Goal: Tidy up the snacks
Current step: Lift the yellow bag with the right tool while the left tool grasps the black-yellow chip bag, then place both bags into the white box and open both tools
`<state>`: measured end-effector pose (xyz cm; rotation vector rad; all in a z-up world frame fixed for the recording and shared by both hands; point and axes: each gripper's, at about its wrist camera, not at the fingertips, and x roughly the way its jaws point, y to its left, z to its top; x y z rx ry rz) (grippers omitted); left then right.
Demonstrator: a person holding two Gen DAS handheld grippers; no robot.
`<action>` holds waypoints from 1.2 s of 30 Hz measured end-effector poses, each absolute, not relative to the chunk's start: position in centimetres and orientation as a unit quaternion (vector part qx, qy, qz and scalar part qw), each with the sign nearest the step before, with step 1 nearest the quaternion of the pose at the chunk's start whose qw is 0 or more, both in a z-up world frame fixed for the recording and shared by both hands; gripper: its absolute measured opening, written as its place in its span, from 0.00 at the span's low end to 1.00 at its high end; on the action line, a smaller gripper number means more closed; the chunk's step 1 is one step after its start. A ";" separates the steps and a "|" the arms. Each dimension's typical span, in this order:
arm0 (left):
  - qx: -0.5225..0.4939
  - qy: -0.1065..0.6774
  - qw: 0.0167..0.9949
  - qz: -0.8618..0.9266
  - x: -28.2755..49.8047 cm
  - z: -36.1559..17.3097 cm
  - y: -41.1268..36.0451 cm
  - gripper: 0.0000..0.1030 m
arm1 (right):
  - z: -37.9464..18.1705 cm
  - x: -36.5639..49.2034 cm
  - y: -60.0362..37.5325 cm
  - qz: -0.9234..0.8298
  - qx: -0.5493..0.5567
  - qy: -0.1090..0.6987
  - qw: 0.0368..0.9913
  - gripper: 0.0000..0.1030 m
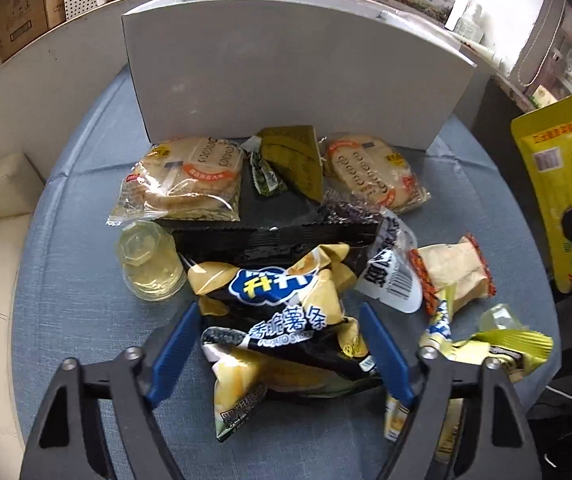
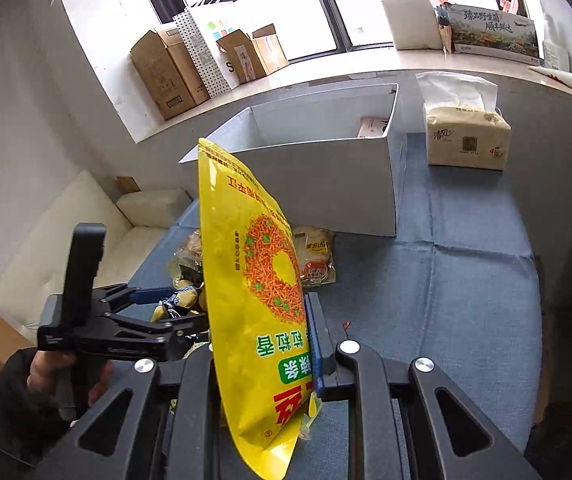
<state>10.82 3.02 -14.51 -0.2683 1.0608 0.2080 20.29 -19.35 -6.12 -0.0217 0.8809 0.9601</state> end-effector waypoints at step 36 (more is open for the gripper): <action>-0.097 0.394 0.909 0.093 26.2 -0.2 13.6 0.81 | 0.1 38.9 -6.4 0.398 0.051 0.428 0.810 0.47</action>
